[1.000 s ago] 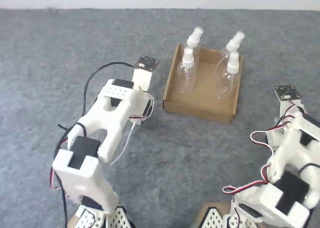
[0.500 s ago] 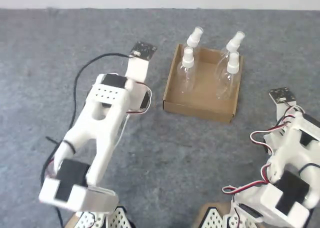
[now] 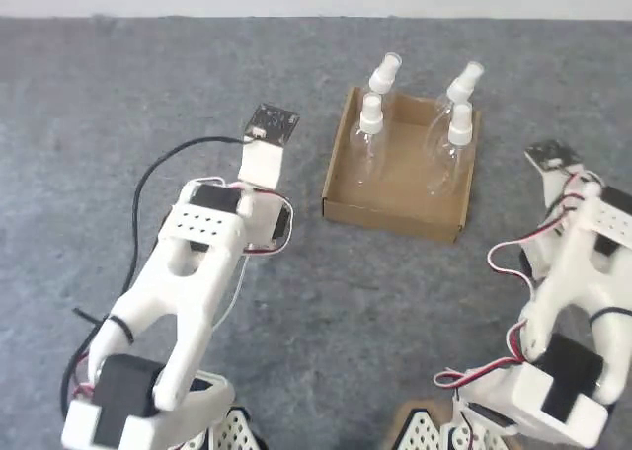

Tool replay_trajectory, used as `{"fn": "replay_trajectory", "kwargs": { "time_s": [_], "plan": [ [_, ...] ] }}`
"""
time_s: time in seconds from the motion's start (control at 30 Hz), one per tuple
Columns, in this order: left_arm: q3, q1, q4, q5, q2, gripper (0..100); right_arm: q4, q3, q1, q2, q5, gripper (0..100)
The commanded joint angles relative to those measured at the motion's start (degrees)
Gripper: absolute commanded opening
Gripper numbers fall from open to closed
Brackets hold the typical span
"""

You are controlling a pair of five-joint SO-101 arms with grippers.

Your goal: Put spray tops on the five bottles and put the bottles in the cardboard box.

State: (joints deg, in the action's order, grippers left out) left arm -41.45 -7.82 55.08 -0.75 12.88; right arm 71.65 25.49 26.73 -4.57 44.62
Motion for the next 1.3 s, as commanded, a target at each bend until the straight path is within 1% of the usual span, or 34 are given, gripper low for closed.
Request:
{"fn": "replay_trajectory", "kwargs": {
  "time_s": [0.0, 0.1, 0.3, 0.4, 0.5, 0.67, 0.77, 0.9, 1.03, 1.17, 1.27],
  "plan": [
    [-0.9, 0.4, -2.8, 0.3, 3.3, 1, -0.6, -3.9, -1.2, -0.7, -1.3, 28.5],
    [-0.9, 0.4, -3.0, 0.3, 3.3, 1, -0.8, -4.7, -1.1, 1.7, -0.8, 28.7],
    [-1.0, 0.4, -2.9, 0.4, 3.3, 1, -0.2, -12.1, 2.4, 11.6, -0.4, 28.6],
    [-1.0, 0.4, -3.0, 0.4, 3.3, 1, -0.4, -13.9, 3.3, 15.3, 1.5, 28.5],
    [-1.0, 0.4, -3.0, 0.4, 3.3, 1, -0.3, -15.7, 3.6, 18.3, 1.4, 27.9],
    [-1.0, 0.4, -3.0, 0.5, 3.3, 1, -0.3, -16.4, 3.9, 19.8, 1.3, 14.7],
    [-1.0, 0.1, -3.0, 0.7, 3.3, 1, -0.2, -16.3, 4.0, 19.8, 1.3, 9.3],
    [-2.2, 0.0, -3.1, 5.5, 3.8, 1, -0.2, -16.3, 4.0, 19.7, 1.6, 0.6],
    [-2.9, 0.1, -3.2, 5.8, 3.8, 1, 1.6, -16.4, 3.7, 19.6, 1.5, 0.4],
    [-4.3, 0.1, -5.9, 5.8, 3.8, 1, 3.7, -16.4, 3.6, 19.3, 1.3, 0.5],
    [-5.1, -0.1, -7.4, 5.8, 3.8, 1, 3.9, -15.8, 4.0, 16.2, 1.3, 0.5]
  ]
}}
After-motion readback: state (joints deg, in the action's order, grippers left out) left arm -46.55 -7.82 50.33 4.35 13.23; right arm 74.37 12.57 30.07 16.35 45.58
